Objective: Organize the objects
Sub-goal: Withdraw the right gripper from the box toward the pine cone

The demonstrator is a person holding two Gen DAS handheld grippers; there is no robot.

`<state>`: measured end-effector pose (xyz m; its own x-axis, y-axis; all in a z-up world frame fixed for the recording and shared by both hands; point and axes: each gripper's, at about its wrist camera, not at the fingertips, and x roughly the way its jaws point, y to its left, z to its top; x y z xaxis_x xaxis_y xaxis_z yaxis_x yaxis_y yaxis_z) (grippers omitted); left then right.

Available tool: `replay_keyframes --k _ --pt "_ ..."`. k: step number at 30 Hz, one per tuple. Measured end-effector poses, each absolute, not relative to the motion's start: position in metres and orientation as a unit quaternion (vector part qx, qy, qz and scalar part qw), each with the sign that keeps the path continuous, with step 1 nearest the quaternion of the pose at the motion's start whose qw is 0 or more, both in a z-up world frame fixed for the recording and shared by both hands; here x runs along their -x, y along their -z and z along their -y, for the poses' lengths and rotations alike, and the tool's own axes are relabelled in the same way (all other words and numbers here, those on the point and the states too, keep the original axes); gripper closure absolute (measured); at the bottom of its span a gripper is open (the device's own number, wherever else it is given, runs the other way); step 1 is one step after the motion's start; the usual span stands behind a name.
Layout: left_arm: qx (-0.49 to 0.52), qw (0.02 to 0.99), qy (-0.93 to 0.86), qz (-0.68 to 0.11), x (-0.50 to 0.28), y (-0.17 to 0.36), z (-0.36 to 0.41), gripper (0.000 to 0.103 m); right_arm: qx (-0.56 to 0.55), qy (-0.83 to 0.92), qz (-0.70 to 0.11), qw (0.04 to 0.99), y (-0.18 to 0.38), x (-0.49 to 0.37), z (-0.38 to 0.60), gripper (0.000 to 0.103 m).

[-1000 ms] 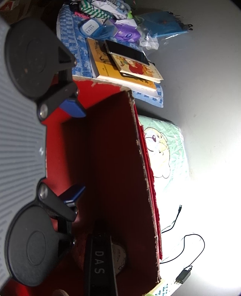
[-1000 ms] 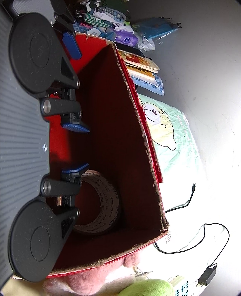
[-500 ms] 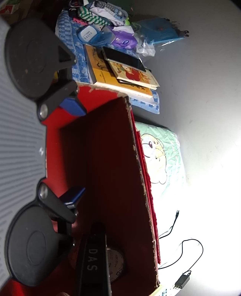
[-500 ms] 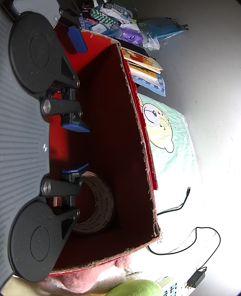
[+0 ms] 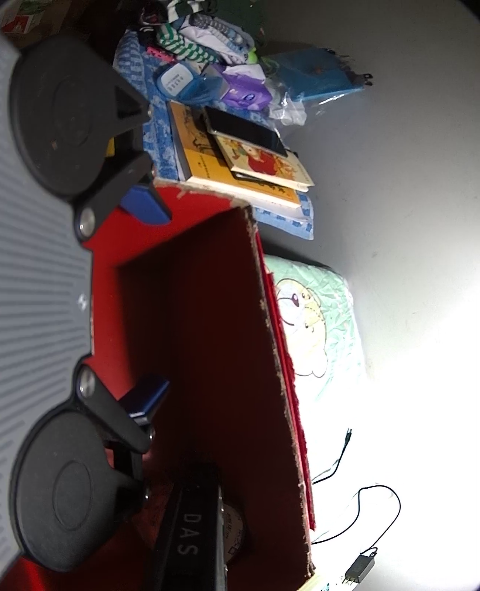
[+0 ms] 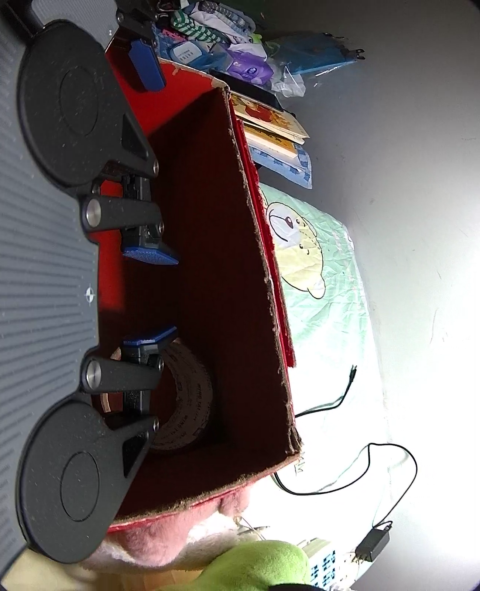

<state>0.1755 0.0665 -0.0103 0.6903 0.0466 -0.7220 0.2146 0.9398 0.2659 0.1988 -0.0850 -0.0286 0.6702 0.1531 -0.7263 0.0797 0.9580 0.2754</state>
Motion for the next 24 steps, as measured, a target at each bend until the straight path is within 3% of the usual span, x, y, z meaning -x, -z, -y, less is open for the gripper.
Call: replay_keyframes --k 14,18,24 --pt "-0.123 0.912 0.054 -0.387 -0.117 -0.030 -0.090 0.011 -0.144 -0.027 -0.336 0.930 -0.005 -0.135 0.099 0.061" --pt "-0.119 0.914 0.056 -0.385 -0.098 -0.042 -0.092 0.011 -0.158 -0.029 -0.319 0.934 -0.014 -0.113 0.108 0.052" --pt "-0.134 0.916 0.054 -0.374 -0.070 -0.057 -0.091 0.008 -0.181 -0.034 -0.297 0.937 -0.024 -0.085 0.120 0.047"
